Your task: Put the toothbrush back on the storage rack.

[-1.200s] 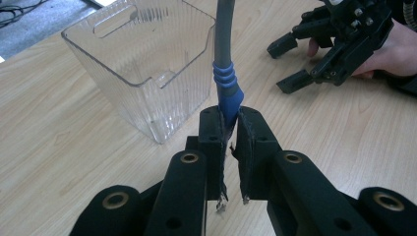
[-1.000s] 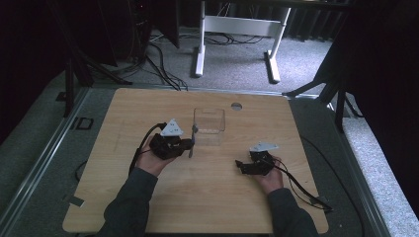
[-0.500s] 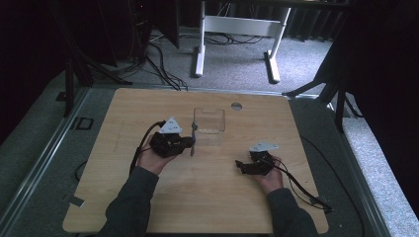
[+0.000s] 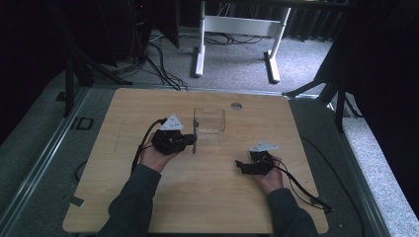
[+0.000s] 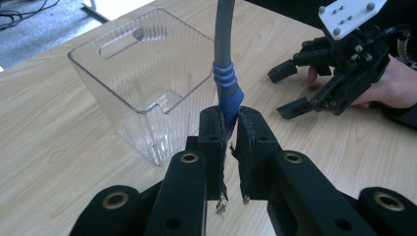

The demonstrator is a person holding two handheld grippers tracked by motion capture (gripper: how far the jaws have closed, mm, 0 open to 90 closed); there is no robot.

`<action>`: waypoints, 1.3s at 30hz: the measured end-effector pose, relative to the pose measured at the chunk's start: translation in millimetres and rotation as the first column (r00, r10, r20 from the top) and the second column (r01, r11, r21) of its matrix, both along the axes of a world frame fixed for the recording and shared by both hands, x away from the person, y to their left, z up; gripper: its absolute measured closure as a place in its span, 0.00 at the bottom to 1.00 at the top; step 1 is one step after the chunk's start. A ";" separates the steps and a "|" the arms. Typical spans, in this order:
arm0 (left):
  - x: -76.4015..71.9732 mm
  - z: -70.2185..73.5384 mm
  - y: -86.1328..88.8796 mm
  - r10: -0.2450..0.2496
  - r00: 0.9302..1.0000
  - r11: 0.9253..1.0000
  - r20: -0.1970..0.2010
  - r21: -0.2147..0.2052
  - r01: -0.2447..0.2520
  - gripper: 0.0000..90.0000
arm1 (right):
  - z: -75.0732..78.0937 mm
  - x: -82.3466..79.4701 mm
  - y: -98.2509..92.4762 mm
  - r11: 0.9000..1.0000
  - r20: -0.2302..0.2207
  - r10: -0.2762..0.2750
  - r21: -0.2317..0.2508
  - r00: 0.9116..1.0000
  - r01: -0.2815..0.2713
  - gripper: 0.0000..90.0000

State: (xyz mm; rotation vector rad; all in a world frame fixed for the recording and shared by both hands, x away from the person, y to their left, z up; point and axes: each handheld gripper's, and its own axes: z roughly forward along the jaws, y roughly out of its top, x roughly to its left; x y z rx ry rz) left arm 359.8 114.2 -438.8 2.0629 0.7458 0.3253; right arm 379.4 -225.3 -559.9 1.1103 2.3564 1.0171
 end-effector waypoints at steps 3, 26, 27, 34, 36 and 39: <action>0.7 0.8 -0.5 0.002 1.000 1.000 0.002 -0.010 -0.002 0.91 | -0.1 0.0 0.0 1.000 0.001 0.000 0.000 1.000 0.000 0.25; 8.9 2.9 -3.8 0.025 1.000 0.998 0.003 -0.054 -0.025 0.91 | -0.1 0.0 0.2 1.000 0.002 -0.001 0.002 1.000 0.001 0.25; 9.4 3.4 -4.1 0.023 1.000 0.998 0.005 -0.053 -0.023 0.91 | -0.1 -0.1 0.2 1.000 0.001 -0.002 0.003 1.000 0.002 0.25; 12.3 6.7 -6.5 0.020 1.000 0.999 0.009 -0.050 -0.020 0.91 | -0.1 -0.1 0.2 1.000 0.000 -0.002 0.002 1.000 0.002 0.25; 13.2 8.0 -6.6 0.020 1.000 0.998 0.010 -0.052 -0.020 0.91 | -0.1 -0.1 0.2 1.000 0.000 -0.001 0.002 1.000 0.001 0.25; 14.0 10.1 -5.7 0.028 1.000 0.998 0.014 -0.062 -0.027 0.91 | 0.0 -0.1 0.2 1.000 0.000 -0.002 0.002 1.000 0.002 0.25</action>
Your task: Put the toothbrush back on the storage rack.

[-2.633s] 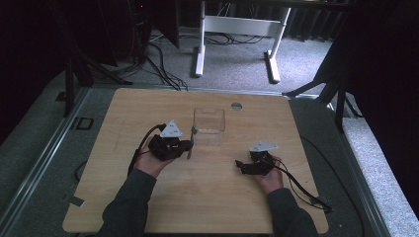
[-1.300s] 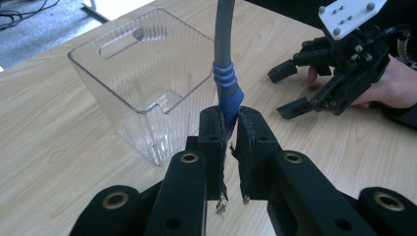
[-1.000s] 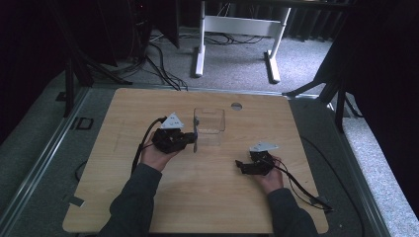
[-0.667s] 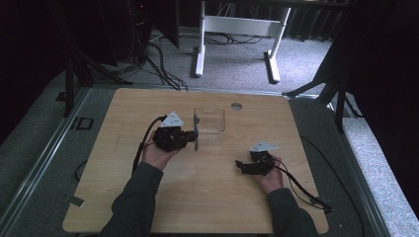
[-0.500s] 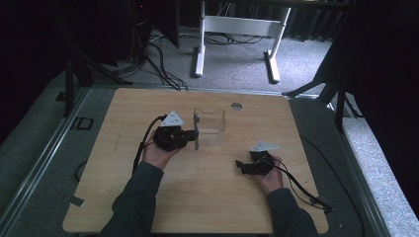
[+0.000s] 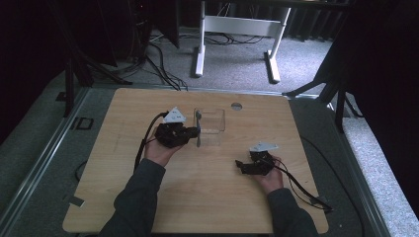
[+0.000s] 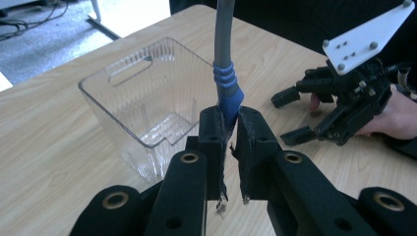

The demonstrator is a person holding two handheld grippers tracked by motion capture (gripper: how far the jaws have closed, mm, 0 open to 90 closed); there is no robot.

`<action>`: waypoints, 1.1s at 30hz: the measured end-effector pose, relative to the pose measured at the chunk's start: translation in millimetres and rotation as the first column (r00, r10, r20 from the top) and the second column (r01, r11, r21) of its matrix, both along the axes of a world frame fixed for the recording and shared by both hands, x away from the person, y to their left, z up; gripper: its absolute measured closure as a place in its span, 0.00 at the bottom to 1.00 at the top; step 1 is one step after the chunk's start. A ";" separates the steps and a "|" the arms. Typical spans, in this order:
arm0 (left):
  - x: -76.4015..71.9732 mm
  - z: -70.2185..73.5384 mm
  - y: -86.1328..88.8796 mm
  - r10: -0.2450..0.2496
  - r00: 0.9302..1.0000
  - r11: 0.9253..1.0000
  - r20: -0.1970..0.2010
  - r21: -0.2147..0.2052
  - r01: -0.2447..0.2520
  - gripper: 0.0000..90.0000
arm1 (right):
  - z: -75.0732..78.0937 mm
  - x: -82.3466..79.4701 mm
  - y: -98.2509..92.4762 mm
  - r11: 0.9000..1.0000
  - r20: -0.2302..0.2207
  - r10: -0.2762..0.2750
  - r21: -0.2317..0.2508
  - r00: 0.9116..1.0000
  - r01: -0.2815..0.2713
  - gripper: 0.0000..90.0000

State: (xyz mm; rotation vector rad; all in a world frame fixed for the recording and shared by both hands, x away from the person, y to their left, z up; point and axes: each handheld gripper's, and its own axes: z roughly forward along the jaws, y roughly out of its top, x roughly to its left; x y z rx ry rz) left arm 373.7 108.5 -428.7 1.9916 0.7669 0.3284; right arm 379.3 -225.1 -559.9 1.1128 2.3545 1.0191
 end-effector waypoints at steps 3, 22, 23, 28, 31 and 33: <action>1.4 1.0 1.3 0.011 1.000 1.000 0.001 -0.012 -0.011 0.91 | 0.0 0.0 0.0 1.000 0.000 0.000 0.000 1.000 0.000 0.25; 8.1 9.9 -3.8 0.014 1.000 0.999 0.014 -0.036 -0.014 0.91 | 0.0 0.2 -0.1 1.000 0.002 0.002 -0.001 1.000 -0.002 0.25; 8.4 10.6 -4.0 0.015 1.000 0.999 0.013 -0.035 -0.014 0.91 | 0.0 0.2 -0.2 1.000 0.001 0.003 -0.001 1.000 -0.003 0.25; 10.8 13.9 -5.5 0.017 1.000 0.999 0.021 -0.037 -0.016 0.91 | 0.0 0.3 -0.2 1.000 0.001 0.003 0.000 1.000 -0.003 0.25; 12.4 15.2 -6.4 0.019 1.000 0.999 0.020 -0.043 -0.018 0.91 | 0.0 0.3 -0.2 1.000 0.002 0.003 -0.001 1.000 -0.003 0.25; 13.6 15.9 -6.8 0.019 1.000 0.999 0.021 -0.045 -0.018 0.91 | 0.0 0.3 -0.2 1.000 0.001 0.004 0.000 1.000 -0.004 0.25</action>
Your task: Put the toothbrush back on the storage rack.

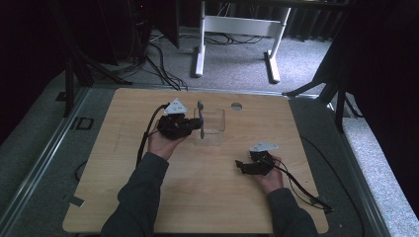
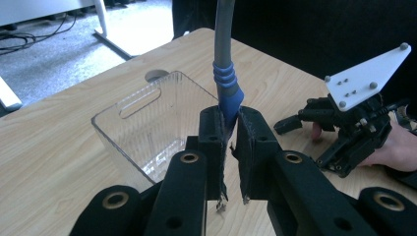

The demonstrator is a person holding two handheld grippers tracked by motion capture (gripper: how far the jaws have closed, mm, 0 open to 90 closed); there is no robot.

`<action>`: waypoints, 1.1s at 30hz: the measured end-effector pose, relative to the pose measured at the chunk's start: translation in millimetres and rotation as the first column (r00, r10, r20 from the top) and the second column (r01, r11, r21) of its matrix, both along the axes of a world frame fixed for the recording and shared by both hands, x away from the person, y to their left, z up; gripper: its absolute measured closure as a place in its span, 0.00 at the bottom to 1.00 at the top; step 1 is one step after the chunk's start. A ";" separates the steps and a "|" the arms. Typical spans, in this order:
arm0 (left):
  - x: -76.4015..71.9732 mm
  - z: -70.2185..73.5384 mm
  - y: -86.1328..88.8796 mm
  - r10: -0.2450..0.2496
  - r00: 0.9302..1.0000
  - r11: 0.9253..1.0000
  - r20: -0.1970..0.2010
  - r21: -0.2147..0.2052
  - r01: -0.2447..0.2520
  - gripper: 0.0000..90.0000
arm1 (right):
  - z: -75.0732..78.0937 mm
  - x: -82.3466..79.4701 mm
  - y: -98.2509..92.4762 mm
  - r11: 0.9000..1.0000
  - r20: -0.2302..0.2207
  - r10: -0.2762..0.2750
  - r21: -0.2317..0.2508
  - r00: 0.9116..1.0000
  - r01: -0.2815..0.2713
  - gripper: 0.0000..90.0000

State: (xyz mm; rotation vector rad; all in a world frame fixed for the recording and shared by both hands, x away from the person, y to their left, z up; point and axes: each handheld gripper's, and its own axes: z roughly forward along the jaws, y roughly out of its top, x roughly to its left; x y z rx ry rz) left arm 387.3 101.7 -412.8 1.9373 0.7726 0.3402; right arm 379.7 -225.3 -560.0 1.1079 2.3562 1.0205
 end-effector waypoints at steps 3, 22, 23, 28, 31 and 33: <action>1.5 0.6 -0.3 0.003 1.000 1.000 0.002 -0.005 -0.003 0.91 | 0.0 0.0 0.0 1.000 0.000 0.000 0.000 1.000 0.000 0.25; 10.0 -3.6 0.5 0.046 0.999 0.998 -0.008 -0.053 -0.046 0.91 | 0.0 0.1 -0.1 1.000 0.000 0.002 0.000 1.000 -0.002 0.25; 10.3 -3.8 0.4 0.048 0.999 0.997 -0.008 -0.053 -0.048 0.91 | 0.0 0.1 -0.1 1.000 0.000 0.001 0.000 1.000 -0.001 0.25; 13.1 -6.3 0.4 0.059 0.998 0.997 -0.009 -0.052 -0.060 0.91 | 0.1 0.3 -0.2 1.000 -0.001 0.003 -0.001 1.000 -0.003 0.25; 14.2 -7.0 0.7 0.066 0.998 0.996 -0.010 -0.056 -0.066 0.91 | 0.1 0.3 -0.2 1.000 -0.001 0.004 -0.001 1.000 -0.004 0.25; 14.9 -7.5 0.7 0.071 0.997 0.995 -0.011 -0.064 -0.071 0.91 | 0.1 0.3 -0.2 1.000 -0.001 0.004 0.000 1.000 -0.004 0.25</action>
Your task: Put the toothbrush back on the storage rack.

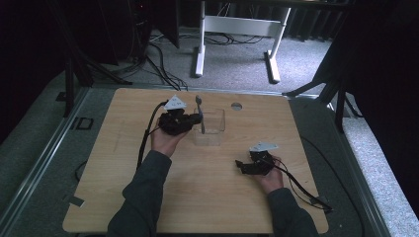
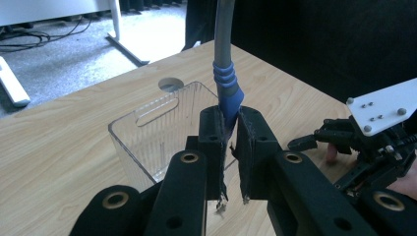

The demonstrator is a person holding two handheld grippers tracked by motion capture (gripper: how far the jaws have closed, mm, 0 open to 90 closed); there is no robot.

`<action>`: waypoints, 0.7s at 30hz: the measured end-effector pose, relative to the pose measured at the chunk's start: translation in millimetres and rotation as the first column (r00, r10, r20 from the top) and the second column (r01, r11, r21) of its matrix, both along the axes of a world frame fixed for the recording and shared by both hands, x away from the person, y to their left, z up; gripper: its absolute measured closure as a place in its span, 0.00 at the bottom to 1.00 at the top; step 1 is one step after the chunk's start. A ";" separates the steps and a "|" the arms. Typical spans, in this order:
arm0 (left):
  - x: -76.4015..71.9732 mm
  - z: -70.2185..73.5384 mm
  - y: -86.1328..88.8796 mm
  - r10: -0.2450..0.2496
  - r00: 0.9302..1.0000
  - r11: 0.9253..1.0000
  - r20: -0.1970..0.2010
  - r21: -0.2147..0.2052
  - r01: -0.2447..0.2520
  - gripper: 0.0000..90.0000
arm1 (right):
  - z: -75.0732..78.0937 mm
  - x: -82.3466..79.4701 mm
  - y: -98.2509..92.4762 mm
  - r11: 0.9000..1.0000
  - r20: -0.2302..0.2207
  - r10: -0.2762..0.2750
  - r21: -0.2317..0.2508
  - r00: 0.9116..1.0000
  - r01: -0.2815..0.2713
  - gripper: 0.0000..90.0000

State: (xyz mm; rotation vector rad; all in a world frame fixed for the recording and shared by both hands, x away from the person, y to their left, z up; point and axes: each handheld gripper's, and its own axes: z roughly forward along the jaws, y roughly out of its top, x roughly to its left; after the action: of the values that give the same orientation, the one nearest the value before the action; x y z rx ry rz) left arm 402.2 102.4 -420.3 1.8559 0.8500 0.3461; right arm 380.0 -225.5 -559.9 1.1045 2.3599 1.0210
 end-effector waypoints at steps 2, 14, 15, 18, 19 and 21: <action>0.7 0.2 0.6 0.002 1.000 1.000 0.001 -0.008 -0.002 0.91 | 0.0 0.0 0.0 1.000 0.000 0.000 0.000 1.000 0.000 0.25; 8.3 -2.4 0.1 0.052 0.999 0.998 0.006 -0.018 -0.052 0.91 | 0.0 0.1 -0.1 1.000 0.000 0.001 -0.001 1.000 -0.001 0.25; 9.4 -2.9 0.5 0.053 0.999 0.998 0.005 -0.019 -0.053 0.91 | 0.0 0.1 -0.1 1.000 0.001 0.001 -0.001 1.000 -0.001 0.25; 11.6 -4.6 0.2 0.062 0.998 0.998 -0.003 -0.024 -0.062 0.91 | 0.0 0.1 -0.1 1.000 0.000 0.002 -0.001 1.000 -0.002 0.25; 12.6 -5.5 0.0 0.063 0.998 0.998 -0.004 -0.020 -0.063 0.91 | 0.0 0.1 -0.2 1.000 0.000 0.002 -0.001 1.000 -0.002 0.25; 13.9 -7.1 -1.0 0.065 0.998 0.998 -0.010 -0.016 -0.065 0.91 | 0.0 0.1 -0.2 1.000 0.001 0.002 -0.002 1.000 -0.002 0.25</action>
State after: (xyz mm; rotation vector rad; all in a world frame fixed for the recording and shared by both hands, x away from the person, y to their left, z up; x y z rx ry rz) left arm 416.1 101.4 -427.4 1.8193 0.9186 0.3709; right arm 380.1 -225.7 -559.9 1.1007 2.3616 1.0195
